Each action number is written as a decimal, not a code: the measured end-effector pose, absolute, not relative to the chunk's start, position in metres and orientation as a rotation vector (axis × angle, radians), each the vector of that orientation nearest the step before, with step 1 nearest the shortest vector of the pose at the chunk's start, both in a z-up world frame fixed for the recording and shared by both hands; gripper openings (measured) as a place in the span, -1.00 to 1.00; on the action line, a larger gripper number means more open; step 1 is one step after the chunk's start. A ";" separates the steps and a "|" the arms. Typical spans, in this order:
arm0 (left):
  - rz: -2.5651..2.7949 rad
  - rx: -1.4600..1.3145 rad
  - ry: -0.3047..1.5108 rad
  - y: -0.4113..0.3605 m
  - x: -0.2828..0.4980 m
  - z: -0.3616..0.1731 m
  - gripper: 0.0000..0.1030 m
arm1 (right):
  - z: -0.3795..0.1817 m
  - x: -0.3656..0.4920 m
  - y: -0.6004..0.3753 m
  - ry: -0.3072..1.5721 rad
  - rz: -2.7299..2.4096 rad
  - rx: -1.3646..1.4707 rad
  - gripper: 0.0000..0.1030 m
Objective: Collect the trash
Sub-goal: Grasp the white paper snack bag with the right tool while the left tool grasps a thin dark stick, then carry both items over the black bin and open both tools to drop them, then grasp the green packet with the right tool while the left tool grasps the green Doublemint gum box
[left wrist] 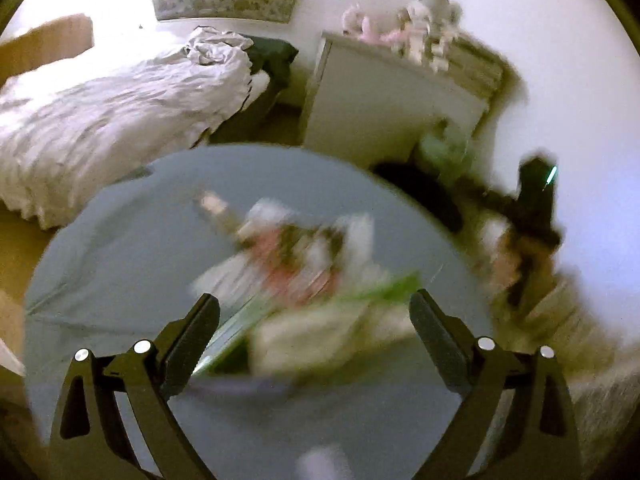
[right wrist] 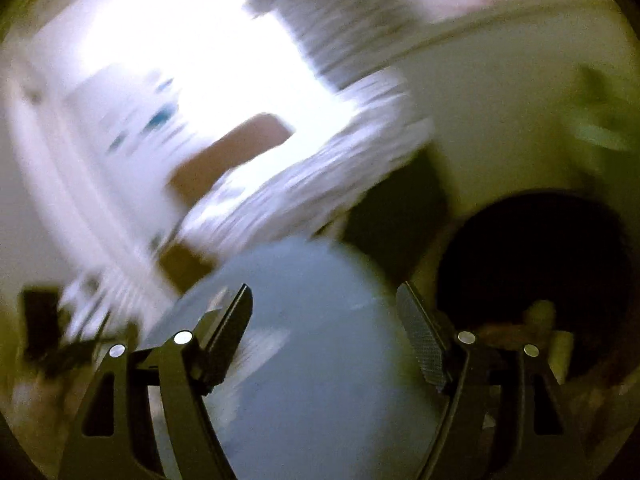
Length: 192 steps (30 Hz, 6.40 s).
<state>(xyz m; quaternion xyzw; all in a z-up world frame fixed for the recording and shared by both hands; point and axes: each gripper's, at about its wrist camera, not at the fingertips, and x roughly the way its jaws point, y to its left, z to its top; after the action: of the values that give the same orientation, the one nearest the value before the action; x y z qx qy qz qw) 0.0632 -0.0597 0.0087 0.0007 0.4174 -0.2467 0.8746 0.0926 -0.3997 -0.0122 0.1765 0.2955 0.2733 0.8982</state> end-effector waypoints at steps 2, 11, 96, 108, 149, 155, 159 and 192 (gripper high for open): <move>-0.518 0.113 0.875 -0.046 0.050 -0.003 0.84 | 0.002 0.075 -0.351 0.637 0.706 0.229 0.44; -0.540 0.208 0.836 -0.015 0.044 -0.029 0.83 | 0.019 0.033 -0.177 0.730 0.925 -0.301 0.34; -0.918 -0.115 0.805 -0.282 0.215 0.042 -0.86 | -0.019 0.136 -0.531 0.466 0.103 0.580 -0.14; -0.941 -0.101 0.996 -0.372 0.278 -0.023 -0.85 | -0.056 0.161 -0.577 0.494 0.008 0.600 -0.14; -0.789 -0.191 0.992 -0.324 0.241 0.023 0.74 | -0.071 0.165 -0.584 0.520 -0.070 0.685 0.46; -0.698 -0.191 0.941 -0.208 0.184 0.048 0.74 | -0.060 0.156 -0.547 0.568 0.041 0.562 0.46; -0.596 -0.147 0.936 -0.116 0.150 0.040 0.72 | -0.049 0.134 -0.512 0.558 0.170 0.518 0.59; -0.609 0.062 0.978 -0.022 0.099 -0.064 -0.26 | -0.057 0.063 -0.170 0.976 1.114 -0.580 0.04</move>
<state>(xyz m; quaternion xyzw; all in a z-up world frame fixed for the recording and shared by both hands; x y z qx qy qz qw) 0.0988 -0.0216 -0.0636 0.0292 0.4624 -0.2877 0.8382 0.0634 -0.1697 -0.0573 -0.2602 0.4383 0.4999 0.7001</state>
